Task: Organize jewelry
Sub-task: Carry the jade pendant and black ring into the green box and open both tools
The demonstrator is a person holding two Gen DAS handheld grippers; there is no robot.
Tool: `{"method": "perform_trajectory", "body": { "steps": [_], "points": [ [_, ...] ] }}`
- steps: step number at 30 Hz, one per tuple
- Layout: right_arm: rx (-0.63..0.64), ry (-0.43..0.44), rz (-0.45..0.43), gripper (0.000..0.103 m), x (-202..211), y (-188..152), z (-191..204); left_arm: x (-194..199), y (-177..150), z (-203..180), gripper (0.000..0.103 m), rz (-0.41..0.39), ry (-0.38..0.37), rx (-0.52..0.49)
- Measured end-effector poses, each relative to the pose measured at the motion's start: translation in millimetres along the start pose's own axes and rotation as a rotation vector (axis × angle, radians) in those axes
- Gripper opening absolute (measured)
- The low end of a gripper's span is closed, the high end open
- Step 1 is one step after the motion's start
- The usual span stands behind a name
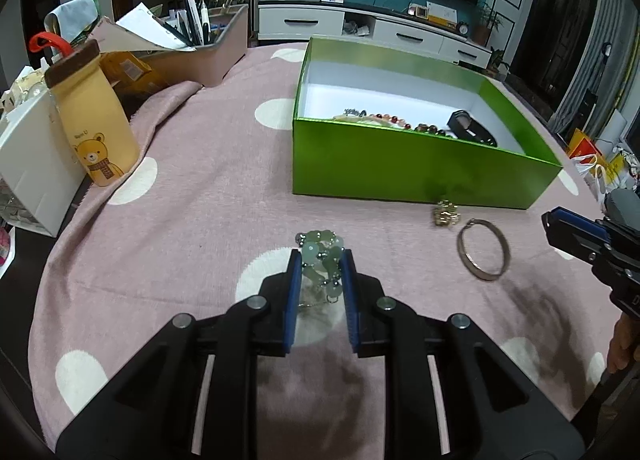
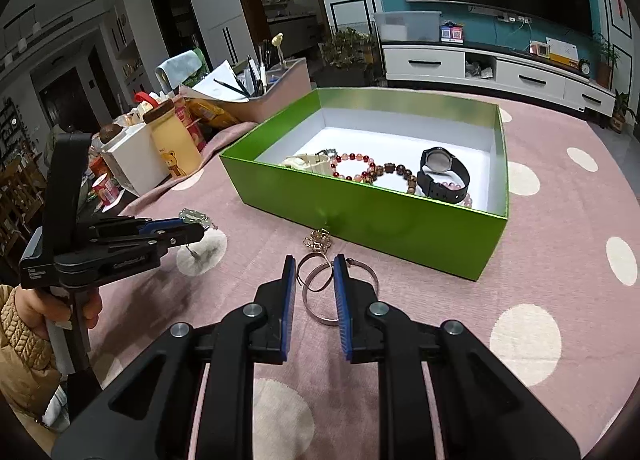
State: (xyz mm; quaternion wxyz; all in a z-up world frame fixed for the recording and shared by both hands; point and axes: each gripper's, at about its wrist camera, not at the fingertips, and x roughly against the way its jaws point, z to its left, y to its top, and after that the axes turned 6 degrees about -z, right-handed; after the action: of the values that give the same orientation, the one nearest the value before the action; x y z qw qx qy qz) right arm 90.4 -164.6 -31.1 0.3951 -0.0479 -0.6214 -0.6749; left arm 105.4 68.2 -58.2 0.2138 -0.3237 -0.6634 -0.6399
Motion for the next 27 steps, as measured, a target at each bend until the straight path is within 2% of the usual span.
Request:
{"method": "perform_trajectory", "body": {
  "steps": [27],
  "points": [
    [-0.02,-0.062,-0.126,0.019,68.4,11.1,-14.4,64.3,20.7,-52.0,0.019,-0.113,-0.037,-0.088]
  ]
}}
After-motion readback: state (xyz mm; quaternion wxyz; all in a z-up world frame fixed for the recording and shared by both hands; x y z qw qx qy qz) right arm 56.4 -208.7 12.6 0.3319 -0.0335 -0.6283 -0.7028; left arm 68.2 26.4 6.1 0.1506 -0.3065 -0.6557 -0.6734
